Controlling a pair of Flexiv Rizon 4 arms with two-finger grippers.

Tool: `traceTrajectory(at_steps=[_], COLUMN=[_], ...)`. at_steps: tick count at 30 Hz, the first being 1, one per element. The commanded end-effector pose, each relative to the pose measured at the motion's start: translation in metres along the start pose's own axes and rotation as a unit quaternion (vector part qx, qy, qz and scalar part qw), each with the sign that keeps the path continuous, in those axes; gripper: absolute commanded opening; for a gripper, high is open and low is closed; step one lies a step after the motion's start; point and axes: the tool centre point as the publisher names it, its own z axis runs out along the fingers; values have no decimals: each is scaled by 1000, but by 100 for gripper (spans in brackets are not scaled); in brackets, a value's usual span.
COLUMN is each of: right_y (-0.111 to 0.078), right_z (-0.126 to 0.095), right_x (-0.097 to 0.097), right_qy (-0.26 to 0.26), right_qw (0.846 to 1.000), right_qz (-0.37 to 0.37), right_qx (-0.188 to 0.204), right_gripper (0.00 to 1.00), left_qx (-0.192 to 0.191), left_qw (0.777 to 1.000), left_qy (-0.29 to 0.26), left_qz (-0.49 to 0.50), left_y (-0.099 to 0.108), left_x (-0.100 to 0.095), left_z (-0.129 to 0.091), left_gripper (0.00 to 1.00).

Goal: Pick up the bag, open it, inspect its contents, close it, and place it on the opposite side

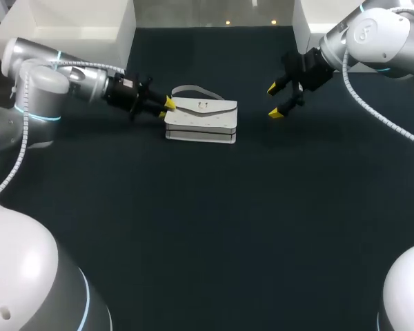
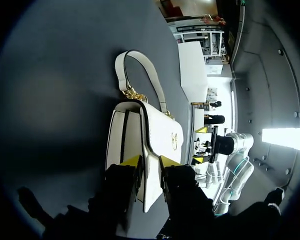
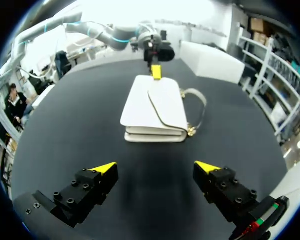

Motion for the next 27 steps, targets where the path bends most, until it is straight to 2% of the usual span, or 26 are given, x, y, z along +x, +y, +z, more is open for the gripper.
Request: traceTrajectory(at_steps=[1,4,8,22,27], right_y=[0,0,0,0,0], right_z=[0,0,0,0,0], right_x=[-1,-1,-1,-1,-1], right_qy=[2,2,2,2,2], right_qw=[1000,1000,1000,1000,1000], right_qz=[-1,-1,-1,-1,-1], right_qx=[-1,-1,-1,-1,-1], right_gripper=[100,100,100,100,100], left_qx=[-46,-50,-55,6,15], left_qw=[999,999,999,1000,1000], left_qy=[3,2,0,14,20], left_qz=[-2,-2,0,3,3], left_y=[-7,-7,-4,9,11], left_x=[-4,-4,-3,1,5], left_z=[3,3,2,18,26], left_gripper=[12,2,0,0,0])
